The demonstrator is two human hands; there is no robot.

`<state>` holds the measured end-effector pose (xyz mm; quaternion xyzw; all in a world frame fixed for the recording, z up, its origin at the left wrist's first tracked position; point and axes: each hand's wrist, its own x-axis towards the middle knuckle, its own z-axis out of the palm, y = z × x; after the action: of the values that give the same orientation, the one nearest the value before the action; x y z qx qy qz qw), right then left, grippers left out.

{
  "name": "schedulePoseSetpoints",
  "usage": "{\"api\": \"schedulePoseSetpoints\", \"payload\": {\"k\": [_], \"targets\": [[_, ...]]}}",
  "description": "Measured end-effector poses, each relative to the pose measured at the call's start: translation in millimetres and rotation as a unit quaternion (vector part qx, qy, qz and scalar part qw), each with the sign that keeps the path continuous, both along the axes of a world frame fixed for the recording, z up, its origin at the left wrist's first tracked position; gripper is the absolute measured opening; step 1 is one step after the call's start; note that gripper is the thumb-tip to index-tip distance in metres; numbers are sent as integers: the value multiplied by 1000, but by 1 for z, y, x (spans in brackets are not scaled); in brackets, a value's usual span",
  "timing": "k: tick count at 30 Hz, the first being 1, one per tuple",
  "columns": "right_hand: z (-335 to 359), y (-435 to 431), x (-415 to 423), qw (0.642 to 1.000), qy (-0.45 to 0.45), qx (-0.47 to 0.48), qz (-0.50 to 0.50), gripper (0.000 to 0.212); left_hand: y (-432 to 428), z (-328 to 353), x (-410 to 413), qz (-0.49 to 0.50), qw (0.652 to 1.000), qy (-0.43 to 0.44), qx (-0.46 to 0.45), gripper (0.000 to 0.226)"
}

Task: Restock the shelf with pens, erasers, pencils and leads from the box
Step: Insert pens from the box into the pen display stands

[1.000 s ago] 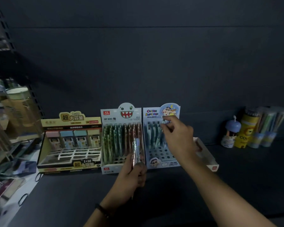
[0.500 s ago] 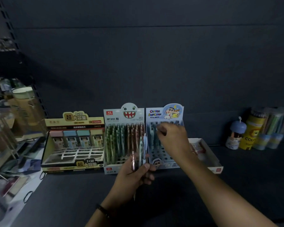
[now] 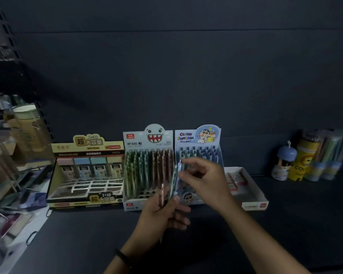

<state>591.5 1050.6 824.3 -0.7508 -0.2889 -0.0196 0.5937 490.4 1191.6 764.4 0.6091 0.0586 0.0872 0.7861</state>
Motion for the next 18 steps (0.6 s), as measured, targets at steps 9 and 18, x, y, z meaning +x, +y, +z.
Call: {"api": "schedulePoseSetpoints", "payload": {"k": [9,18], "targets": [[18,-33,11,994,26,58,-85,34,-24,17,16,-24,997,-14,73,28],[13,-45,41,969,-141,-7,-205,39,-26,2,15,-85,984,86,-130,31]]}}
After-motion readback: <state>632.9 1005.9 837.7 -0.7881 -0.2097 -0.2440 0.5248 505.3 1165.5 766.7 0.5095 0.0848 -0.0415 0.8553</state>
